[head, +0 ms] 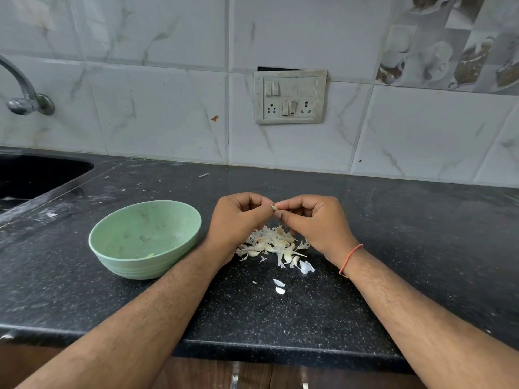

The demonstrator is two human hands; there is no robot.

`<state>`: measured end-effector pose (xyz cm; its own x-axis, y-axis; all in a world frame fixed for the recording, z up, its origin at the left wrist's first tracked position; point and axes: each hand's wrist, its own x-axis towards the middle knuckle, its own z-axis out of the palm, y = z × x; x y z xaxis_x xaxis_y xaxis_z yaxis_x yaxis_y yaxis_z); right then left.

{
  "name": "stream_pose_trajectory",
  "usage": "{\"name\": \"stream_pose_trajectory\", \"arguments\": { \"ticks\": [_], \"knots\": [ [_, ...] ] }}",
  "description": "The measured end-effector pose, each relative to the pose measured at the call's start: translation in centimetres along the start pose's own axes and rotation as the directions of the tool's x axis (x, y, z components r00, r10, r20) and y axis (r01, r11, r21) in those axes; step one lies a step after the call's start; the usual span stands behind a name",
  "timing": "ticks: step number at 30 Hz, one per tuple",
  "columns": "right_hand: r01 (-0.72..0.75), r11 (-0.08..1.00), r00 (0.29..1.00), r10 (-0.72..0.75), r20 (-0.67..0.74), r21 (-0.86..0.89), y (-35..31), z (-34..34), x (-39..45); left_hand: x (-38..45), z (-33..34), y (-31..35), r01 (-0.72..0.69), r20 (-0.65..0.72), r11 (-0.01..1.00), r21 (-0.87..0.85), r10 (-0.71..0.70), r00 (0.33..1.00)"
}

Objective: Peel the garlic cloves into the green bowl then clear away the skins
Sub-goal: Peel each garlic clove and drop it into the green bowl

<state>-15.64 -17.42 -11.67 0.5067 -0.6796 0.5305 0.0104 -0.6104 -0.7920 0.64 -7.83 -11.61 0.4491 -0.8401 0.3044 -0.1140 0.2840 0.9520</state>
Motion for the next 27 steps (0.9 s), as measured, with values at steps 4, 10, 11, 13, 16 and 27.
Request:
{"name": "stream_pose_trajectory", "arguments": {
  "ticks": [4, 10, 11, 13, 16, 27],
  "knots": [
    [-0.002, 1.0, 1.0, 0.002, -0.02, 0.026, 0.12, -0.03, 0.07, -0.02, -0.02, 0.01, 0.008, 0.003, 1.0, -0.012, -0.008, 1.0],
    [0.008, 1.0, 0.998, -0.007, -0.06, 0.008, 0.36, -0.22, 0.22, 0.18, -0.05, -0.24, 0.009, -0.001, 1.0, 0.029, -0.009, 1.0],
    [0.004, 1.0, 0.998, -0.003, -0.065, 0.006, 0.39, -0.24, 0.22, 0.21, -0.07, -0.28, 0.007, -0.002, 0.999, 0.031, -0.007, 1.0],
    [-0.007, 1.0, 0.998, 0.007, -0.065, 0.001, 0.42, -0.21, 0.24, 0.23, -0.05, -0.31, 0.004, 0.001, 0.999, 0.037, -0.004, 1.0],
    [0.001, 1.0, 0.998, -0.002, -0.056, -0.017, 0.38, -0.15, 0.23, 0.26, -0.05, -0.35, 0.004, 0.003, 0.999, 0.039, -0.004, 1.0],
    [0.006, 1.0, 1.0, -0.005, -0.013, 0.014, 0.4, -0.2, 0.28, 0.3, 0.03, -0.26, 0.031, 0.038, 0.999, 0.015, -0.032, 0.999]
  ]
}}
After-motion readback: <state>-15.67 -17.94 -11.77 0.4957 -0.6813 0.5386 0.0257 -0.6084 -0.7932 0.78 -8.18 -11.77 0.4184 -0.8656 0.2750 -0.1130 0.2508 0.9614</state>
